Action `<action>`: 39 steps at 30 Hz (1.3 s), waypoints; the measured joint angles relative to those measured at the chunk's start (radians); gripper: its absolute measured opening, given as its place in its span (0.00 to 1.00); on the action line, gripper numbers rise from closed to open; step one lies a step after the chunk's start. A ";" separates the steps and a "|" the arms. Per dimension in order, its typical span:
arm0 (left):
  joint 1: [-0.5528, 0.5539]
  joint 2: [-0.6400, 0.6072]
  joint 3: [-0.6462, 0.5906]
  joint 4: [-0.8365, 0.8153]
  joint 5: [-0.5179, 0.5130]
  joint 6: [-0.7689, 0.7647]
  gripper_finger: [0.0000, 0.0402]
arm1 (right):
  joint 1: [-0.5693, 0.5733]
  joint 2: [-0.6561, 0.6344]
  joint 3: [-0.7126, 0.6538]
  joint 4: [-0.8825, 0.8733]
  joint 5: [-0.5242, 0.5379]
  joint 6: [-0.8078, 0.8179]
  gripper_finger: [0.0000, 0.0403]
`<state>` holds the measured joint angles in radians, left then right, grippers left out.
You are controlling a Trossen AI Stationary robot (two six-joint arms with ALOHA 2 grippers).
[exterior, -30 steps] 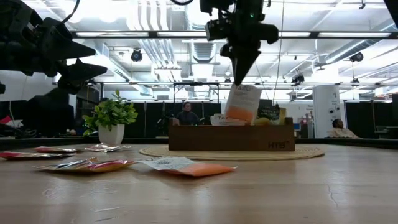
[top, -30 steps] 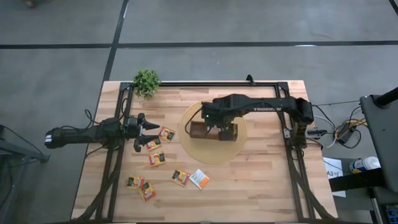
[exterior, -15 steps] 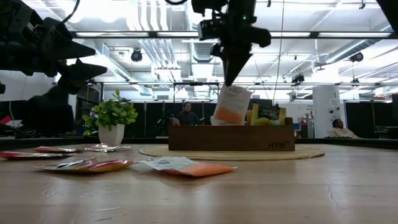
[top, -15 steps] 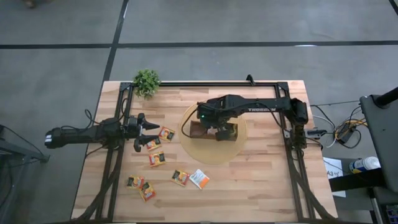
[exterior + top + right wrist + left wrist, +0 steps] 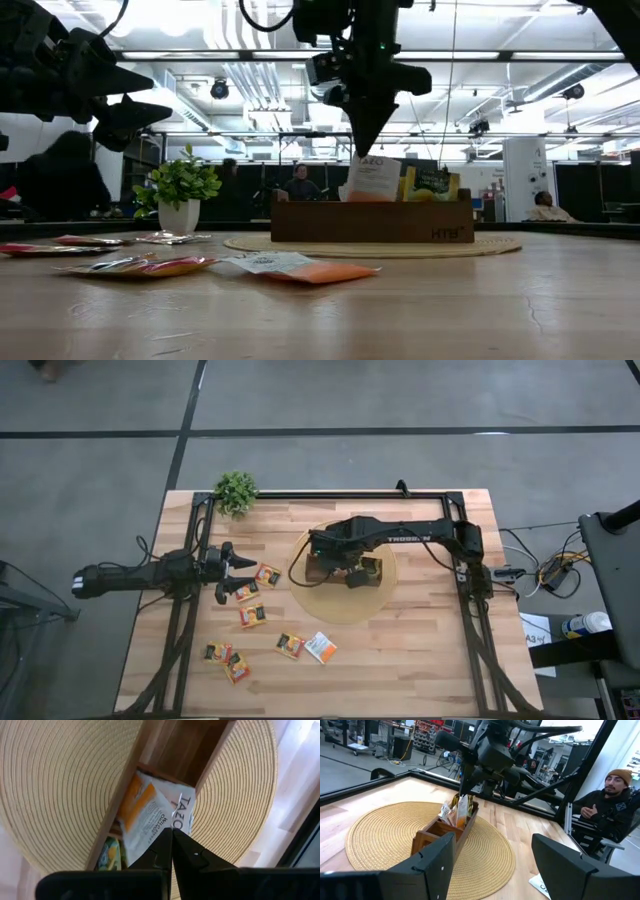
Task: Pick & Place Tea
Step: Put the white tea bag into the middle section of the wooden organizer
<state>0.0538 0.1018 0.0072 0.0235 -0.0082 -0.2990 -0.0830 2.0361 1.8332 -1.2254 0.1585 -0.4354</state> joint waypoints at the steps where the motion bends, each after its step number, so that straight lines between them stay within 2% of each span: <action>1: 0.000 0.000 0.000 0.000 0.000 0.000 0.64 | 0.000 0.002 0.001 -0.006 0.000 -0.007 0.02; 20: 0.000 0.000 0.000 0.000 0.000 0.000 0.64 | 0.004 0.148 0.062 0.009 -0.057 -0.043 0.02; 27: 0.000 0.000 0.000 0.000 0.000 0.000 0.64 | -0.007 0.153 0.062 0.006 -0.054 0.040 0.02; 32: 0.000 0.000 0.000 0.000 0.000 0.000 0.64 | -0.023 0.151 0.109 -0.016 -0.054 0.082 0.03; 35: 0.000 0.000 0.000 0.000 0.000 0.000 0.64 | -0.027 0.150 0.141 -0.018 -0.056 0.080 0.06; 39: 0.000 0.000 0.000 0.000 0.000 0.000 0.64 | -0.036 0.150 0.172 -0.020 -0.071 0.088 0.17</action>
<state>0.0537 0.1019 0.0072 0.0238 -0.0082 -0.2992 -0.1192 2.1860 2.0050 -1.2454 0.0879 -0.3471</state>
